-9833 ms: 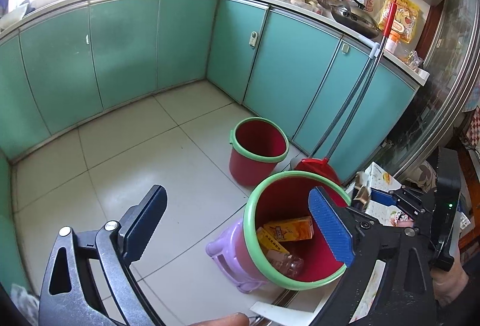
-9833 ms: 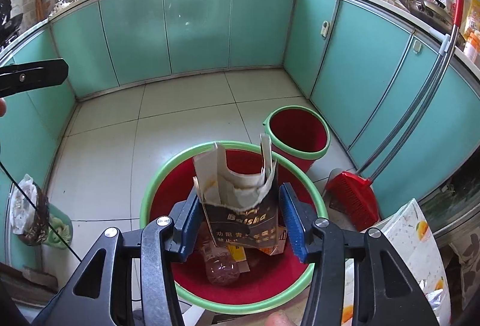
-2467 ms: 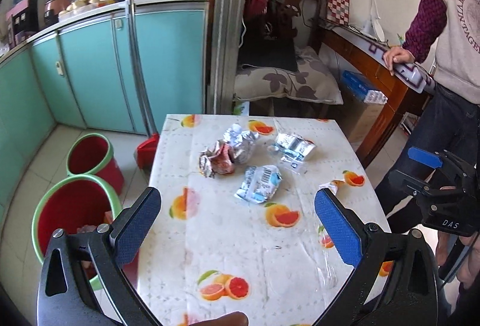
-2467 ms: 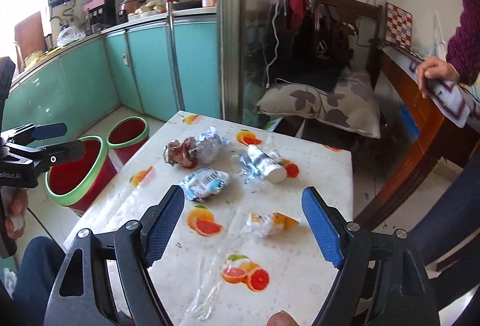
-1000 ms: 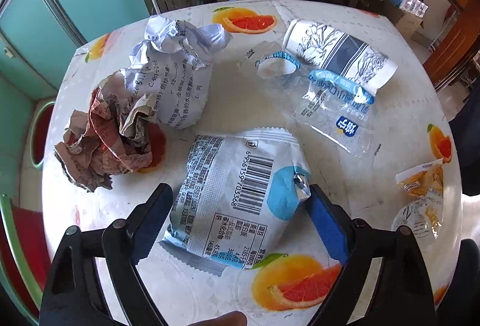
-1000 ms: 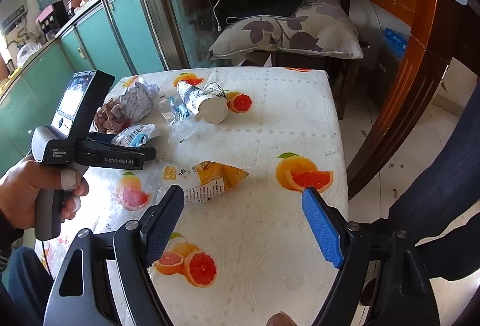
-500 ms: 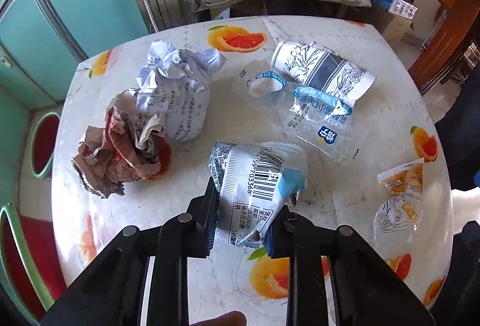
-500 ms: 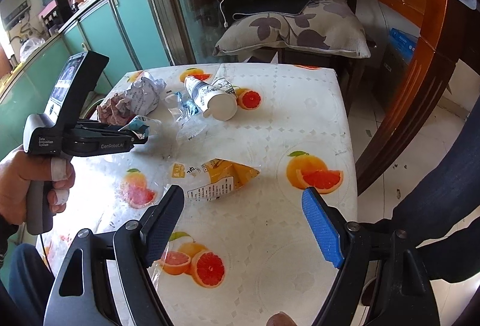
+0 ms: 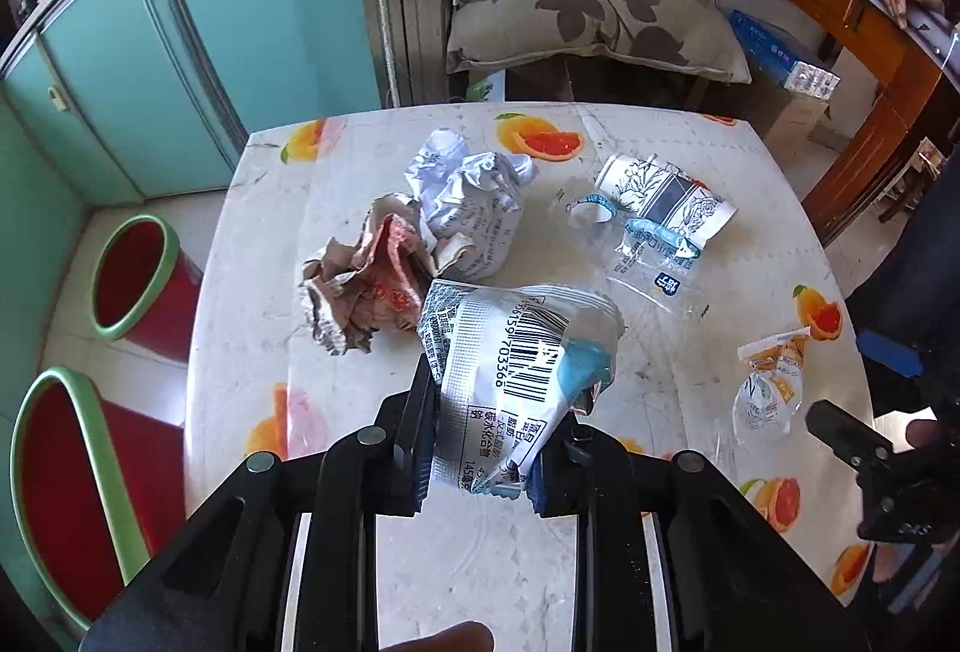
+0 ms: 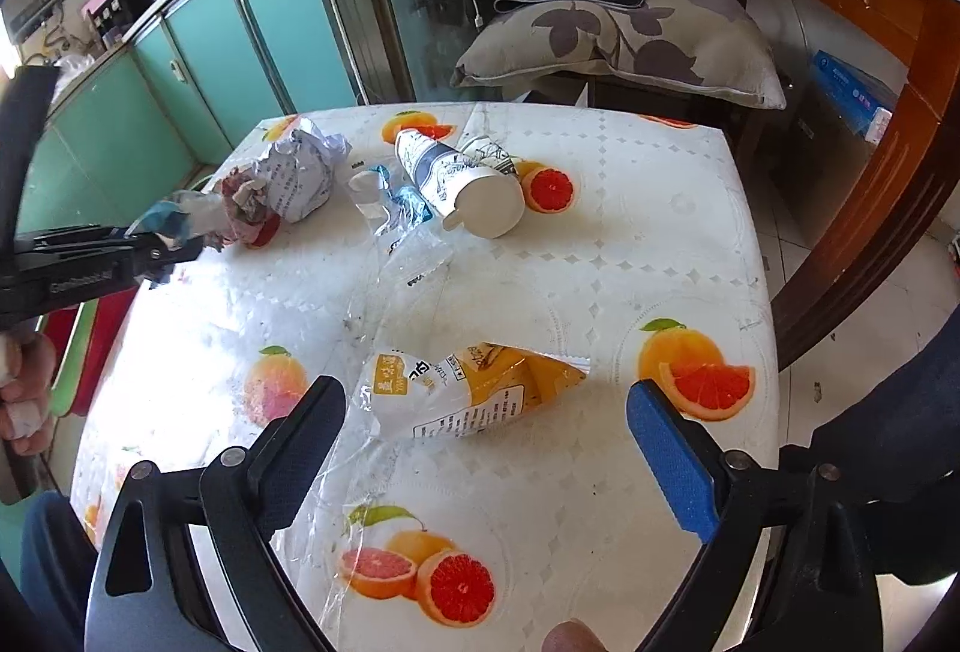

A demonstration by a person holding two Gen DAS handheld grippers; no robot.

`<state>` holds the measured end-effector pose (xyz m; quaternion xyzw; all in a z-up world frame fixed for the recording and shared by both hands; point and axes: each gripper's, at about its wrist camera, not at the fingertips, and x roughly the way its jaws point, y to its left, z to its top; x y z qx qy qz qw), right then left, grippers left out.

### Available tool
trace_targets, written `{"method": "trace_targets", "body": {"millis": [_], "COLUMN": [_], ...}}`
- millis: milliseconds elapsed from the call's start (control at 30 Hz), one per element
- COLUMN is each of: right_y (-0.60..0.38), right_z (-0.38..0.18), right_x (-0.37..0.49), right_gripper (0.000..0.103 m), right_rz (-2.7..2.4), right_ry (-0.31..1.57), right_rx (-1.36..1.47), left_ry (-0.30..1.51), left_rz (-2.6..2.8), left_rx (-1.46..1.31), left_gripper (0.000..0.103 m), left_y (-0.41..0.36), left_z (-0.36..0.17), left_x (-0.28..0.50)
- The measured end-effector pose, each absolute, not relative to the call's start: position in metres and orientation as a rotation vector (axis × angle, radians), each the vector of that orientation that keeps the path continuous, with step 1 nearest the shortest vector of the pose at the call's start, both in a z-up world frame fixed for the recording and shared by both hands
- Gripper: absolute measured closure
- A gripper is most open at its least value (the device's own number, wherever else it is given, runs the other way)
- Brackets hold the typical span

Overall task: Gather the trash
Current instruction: 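Lift the snack bag with the left gripper while the right gripper grasps the orange snack wrapper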

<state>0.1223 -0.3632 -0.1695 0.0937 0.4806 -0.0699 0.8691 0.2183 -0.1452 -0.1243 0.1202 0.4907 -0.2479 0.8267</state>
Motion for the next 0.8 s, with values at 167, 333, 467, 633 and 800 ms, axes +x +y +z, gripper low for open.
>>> {"method": "trace_targets", "body": {"millis": [167,333,467,633,800], "right_y": [-0.356,-0.351,-0.352,-0.355,-0.351], "right_z": [-0.195,-0.213,-0.221,-0.228,-0.222], "right_x": [0.146,0.160,0.164,0.163,0.163], "right_gripper": [0.005,0.003,0.003,0.005,0.077], "right_rz": [-0.153,-0.170,-0.171,-0.169,-0.177], "right_ry": [1.071,1.106,1.123,1.140,1.124], "right_rx": [0.130,0.093,0.104,0.118,0.086], "left_ry": [1.030,1.015,1.013,1.015,1.015], "left_rz": [-0.525,-0.523,-0.520,-0.512,-0.505], "left_rx": [0.214,0.200,0.176,0.155,0.141], "left_gripper": [0.080,0.080,0.080,0.080,0.080], "left_y": [-0.126,-0.115,-0.106,-0.098,-0.090], "left_z": [-0.116,-0.112,-0.112,-0.114,-0.115], "left_x": [0.212,0.207,0.208,0.206,0.203]}}
